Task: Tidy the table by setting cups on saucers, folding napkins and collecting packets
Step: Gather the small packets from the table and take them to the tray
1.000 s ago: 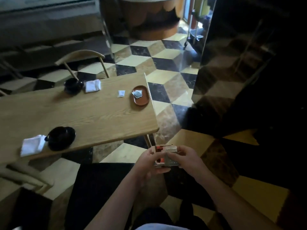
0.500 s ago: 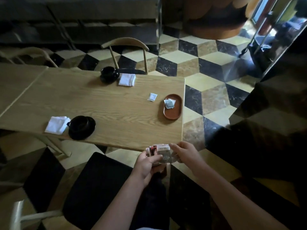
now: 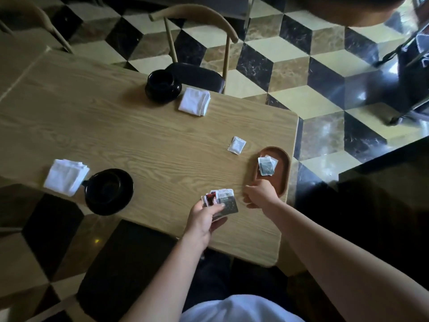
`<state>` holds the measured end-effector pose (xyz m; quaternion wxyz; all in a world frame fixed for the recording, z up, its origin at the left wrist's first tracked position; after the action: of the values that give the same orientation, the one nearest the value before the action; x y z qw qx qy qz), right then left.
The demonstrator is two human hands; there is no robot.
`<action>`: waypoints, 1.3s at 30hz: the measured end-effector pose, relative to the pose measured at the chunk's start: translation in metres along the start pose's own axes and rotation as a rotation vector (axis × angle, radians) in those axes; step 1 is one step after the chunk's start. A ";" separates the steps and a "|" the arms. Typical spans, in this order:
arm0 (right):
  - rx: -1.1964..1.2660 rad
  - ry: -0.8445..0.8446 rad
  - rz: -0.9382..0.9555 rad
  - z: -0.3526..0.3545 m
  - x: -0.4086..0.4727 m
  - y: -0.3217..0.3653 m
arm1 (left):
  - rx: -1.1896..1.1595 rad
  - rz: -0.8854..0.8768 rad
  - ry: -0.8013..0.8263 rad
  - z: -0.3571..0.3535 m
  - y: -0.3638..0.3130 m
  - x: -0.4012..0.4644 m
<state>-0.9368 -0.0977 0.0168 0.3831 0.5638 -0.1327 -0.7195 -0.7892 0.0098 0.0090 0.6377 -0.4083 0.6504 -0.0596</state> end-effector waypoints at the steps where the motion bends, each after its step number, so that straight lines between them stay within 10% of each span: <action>1: 0.009 -0.026 -0.012 -0.004 0.015 0.011 | -0.007 0.004 -0.007 -0.001 -0.005 0.008; 23: -0.253 -0.201 -0.036 -0.042 0.167 0.081 | -0.127 0.037 -0.126 -0.007 -0.009 0.067; 31: 0.364 0.195 0.000 -0.021 0.104 0.077 | -0.125 0.046 -0.179 -0.020 -0.019 0.063; 39: 0.175 0.362 0.023 0.058 0.050 0.016 | -0.035 0.028 -0.072 -0.063 -0.025 0.061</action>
<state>-0.9870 -0.1574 0.0108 0.3586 0.7134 -0.1302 -0.5878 -0.8243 -0.0717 -0.0122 0.6542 -0.4122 0.6337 -0.0245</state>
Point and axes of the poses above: each hand's wrist, its own x-axis towards the middle knuckle, its own z-axis out of the back of the hand, y = z × x, the point moved 1 cm from there along x, towards the middle knuckle, and after that the axes turned 8 degrees about x, right-handed, at the moved point
